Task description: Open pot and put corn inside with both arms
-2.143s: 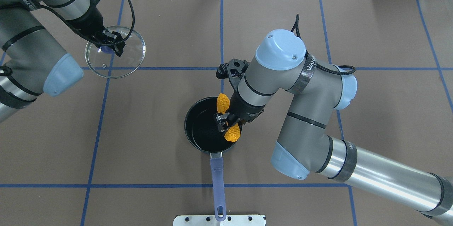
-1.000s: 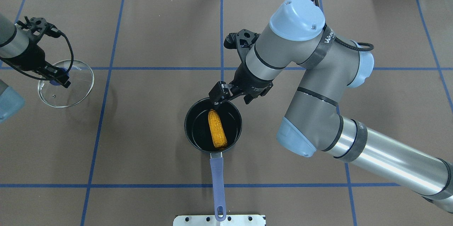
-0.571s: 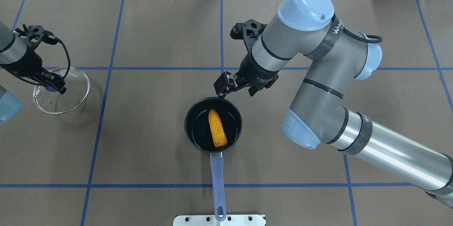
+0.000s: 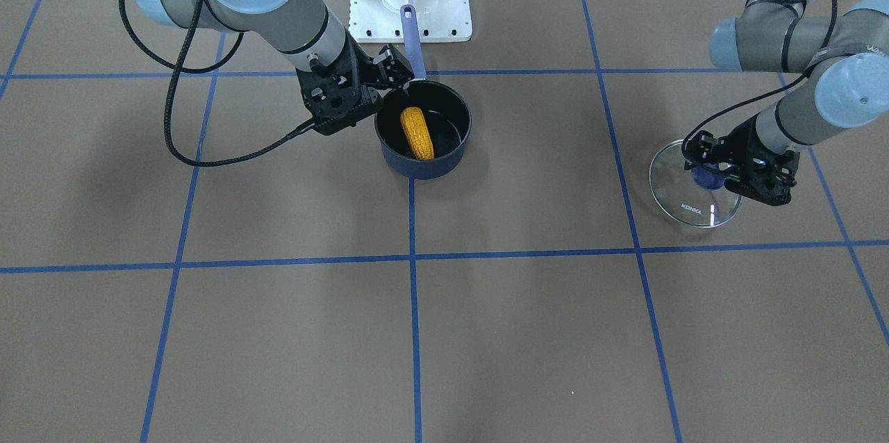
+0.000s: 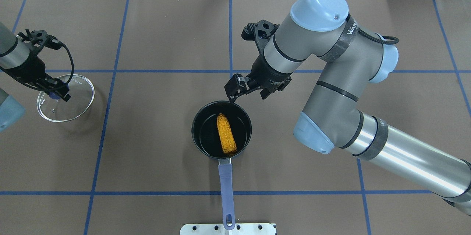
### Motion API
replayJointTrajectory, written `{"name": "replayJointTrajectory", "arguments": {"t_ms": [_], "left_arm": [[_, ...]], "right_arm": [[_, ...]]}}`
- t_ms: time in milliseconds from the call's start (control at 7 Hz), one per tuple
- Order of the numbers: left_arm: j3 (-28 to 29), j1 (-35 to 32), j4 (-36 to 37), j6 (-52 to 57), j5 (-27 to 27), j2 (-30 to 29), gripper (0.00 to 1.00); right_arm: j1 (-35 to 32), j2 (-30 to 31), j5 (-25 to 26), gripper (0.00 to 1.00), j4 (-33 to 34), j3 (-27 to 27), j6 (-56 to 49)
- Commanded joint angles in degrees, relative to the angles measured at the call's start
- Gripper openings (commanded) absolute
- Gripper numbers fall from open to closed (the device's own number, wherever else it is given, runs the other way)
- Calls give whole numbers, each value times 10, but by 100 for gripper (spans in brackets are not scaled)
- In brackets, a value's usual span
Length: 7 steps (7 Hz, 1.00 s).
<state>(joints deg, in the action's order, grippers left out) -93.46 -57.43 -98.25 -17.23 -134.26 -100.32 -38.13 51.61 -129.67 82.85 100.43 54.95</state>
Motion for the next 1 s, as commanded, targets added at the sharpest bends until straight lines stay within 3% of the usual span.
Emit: {"name": "replayJointTrajectory", "arguments": {"t_ms": [0,286,571,857], "left_arm": [[8,0,0,0,-1,-3,76],[1,0,0,1,-1,-6,97],[-18,-50,1,3,5,-3,98],[-10,-143,9,111,0,3,99]], "right_arm": [[0,2,1,100,0,-1,-3],[-8,1,0,100,-1,-1,-5],[-44,19,-2,100,-1,-1,-7],[-99,60,19,100,-1,-1,-21]]}}
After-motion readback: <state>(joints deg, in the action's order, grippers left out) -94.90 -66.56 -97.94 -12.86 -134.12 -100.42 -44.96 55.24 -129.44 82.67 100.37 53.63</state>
